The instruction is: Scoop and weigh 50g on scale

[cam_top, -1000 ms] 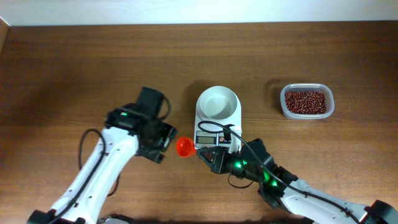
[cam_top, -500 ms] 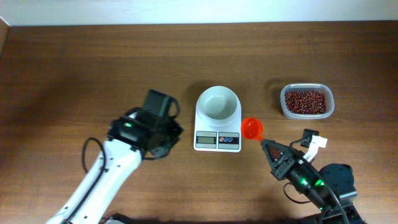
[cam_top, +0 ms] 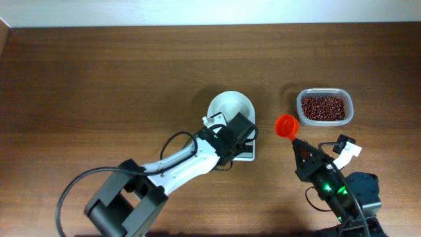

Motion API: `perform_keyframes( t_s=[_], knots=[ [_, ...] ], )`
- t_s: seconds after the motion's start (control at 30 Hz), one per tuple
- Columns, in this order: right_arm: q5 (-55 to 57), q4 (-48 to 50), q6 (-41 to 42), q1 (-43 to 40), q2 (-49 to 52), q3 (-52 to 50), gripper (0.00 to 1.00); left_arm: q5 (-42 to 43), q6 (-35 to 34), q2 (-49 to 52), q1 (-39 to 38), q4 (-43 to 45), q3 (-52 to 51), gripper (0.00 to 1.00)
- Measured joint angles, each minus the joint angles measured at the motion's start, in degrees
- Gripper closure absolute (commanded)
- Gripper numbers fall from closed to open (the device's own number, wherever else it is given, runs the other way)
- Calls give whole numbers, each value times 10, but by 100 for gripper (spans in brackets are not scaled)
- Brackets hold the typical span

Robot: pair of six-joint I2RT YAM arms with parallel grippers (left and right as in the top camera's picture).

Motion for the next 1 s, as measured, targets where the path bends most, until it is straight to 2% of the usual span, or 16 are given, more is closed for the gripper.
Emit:
perform_keyframes(
  t_s=[0.13, 1.0],
  knots=[
    [0, 0, 0, 0, 0, 0, 96, 0, 0, 9, -8, 19, 0, 96],
    [0, 0, 0, 0, 0, 0, 96, -17, 0, 24, -21, 30, 0, 100]
  ],
)
